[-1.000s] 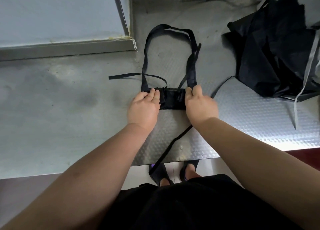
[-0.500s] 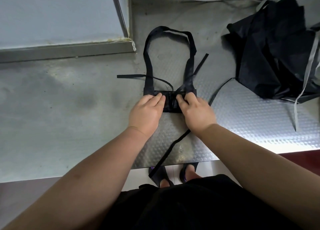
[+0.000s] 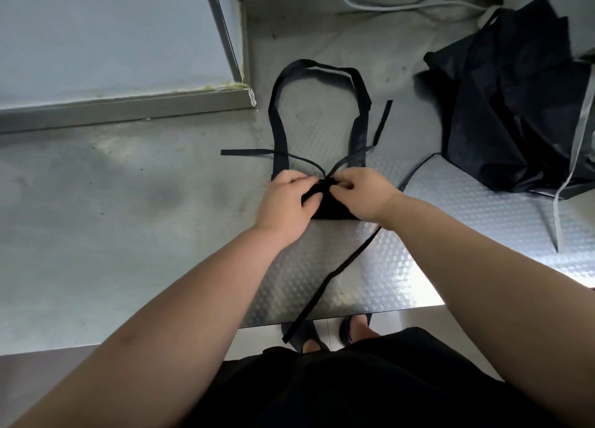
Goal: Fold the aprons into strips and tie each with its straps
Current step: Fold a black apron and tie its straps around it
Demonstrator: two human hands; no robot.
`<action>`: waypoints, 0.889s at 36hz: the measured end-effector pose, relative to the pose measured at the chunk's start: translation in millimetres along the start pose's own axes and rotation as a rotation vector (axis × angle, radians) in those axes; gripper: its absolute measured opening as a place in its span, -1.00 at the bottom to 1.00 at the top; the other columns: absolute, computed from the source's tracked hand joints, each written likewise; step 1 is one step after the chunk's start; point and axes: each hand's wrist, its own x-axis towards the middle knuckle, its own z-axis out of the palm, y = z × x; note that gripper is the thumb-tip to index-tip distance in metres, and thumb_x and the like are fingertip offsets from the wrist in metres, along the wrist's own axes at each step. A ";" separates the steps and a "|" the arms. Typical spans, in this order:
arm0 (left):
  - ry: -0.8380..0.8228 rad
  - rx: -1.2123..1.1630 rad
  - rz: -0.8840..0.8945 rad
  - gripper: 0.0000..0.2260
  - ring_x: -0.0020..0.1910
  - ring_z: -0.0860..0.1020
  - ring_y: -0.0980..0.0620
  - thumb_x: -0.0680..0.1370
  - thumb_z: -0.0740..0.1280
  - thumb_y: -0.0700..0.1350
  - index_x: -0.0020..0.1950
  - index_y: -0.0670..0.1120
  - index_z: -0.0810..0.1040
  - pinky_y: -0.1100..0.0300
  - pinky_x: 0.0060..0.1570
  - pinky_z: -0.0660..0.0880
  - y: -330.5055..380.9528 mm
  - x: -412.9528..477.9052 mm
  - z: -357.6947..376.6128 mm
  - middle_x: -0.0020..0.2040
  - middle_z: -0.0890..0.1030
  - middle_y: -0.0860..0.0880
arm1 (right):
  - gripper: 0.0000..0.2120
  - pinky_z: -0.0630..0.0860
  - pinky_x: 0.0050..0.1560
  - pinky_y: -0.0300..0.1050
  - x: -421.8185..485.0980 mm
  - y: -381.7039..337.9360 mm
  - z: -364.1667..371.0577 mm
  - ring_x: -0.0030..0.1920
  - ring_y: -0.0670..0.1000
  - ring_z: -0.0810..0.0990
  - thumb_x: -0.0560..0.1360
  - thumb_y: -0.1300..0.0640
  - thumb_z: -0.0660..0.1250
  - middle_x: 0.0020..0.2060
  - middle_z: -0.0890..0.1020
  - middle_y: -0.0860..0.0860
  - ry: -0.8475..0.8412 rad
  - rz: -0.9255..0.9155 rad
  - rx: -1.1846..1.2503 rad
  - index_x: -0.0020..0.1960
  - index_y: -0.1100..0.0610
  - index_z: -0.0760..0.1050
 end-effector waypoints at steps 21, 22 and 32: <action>0.047 -0.745 -0.396 -0.84 -0.12 0.52 0.20 0.62 0.20 -0.10 -0.12 0.03 0.51 0.24 -0.01 0.42 16.3 10.8 -2.1 -0.18 0.61 0.16 | -0.71 0.47 0.15 -0.05 18.5 -13.4 12.0 0.15 0.09 0.52 0.59 -0.01 0.19 0.16 0.56 0.04 -0.010 0.163 -0.009 0.28 -0.01 0.45; 0.056 -0.736 -0.408 -0.86 -0.16 0.49 0.22 0.63 0.19 -0.09 -0.11 0.03 0.47 0.26 -0.07 0.38 15.0 11.0 -3.2 -0.21 0.60 0.17 | -0.72 0.47 0.15 -0.06 19.2 -13.4 13.2 0.14 0.09 0.52 0.59 -0.01 0.19 0.15 0.56 0.04 0.000 0.169 -0.017 0.27 -0.01 0.45; 0.192 -0.582 -0.494 -0.89 -0.26 0.48 0.17 0.58 0.26 -0.01 -0.10 -0.01 0.47 0.30 -0.28 0.36 19.2 18.9 2.7 -0.26 0.55 0.11 | -0.76 0.30 -0.37 -0.32 2.6 -7.2 11.5 -0.34 -0.10 0.33 0.62 0.07 0.15 -0.36 0.38 -0.07 0.026 0.077 0.359 -0.23 0.01 0.38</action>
